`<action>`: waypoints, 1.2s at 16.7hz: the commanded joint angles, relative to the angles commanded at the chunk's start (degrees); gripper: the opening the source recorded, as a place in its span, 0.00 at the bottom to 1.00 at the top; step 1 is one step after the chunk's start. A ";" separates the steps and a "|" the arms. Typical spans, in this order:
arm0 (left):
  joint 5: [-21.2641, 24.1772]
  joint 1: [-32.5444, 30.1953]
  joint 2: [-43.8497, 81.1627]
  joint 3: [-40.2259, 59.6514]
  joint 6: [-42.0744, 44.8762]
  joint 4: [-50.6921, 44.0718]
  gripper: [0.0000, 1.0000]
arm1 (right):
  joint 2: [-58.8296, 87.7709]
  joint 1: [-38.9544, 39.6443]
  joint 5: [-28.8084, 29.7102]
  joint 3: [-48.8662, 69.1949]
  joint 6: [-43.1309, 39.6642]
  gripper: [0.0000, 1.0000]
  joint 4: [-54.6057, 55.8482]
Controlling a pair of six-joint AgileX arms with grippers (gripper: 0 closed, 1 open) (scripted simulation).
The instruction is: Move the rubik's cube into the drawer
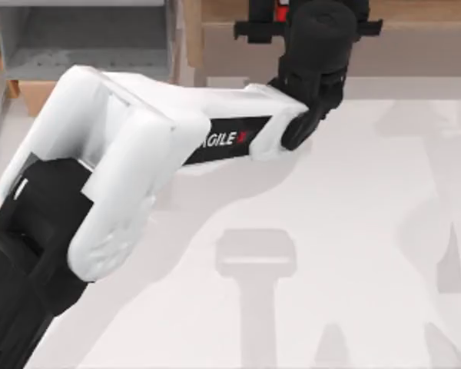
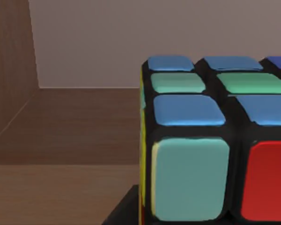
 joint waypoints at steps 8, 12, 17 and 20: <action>0.00 0.00 0.00 0.00 0.00 0.00 0.00 | 0.00 0.00 0.00 0.00 0.00 1.00 0.00; -0.02 -0.23 -0.13 0.02 0.08 0.01 0.00 | 0.00 0.00 0.00 0.00 0.00 1.00 0.00; -0.88 -1.24 -3.71 -3.50 0.20 -0.12 0.00 | 0.00 0.00 0.00 0.00 0.00 1.00 0.00; -1.49 -1.64 -5.44 -5.11 0.19 -0.08 0.00 | 0.00 0.00 0.00 0.00 0.00 1.00 0.00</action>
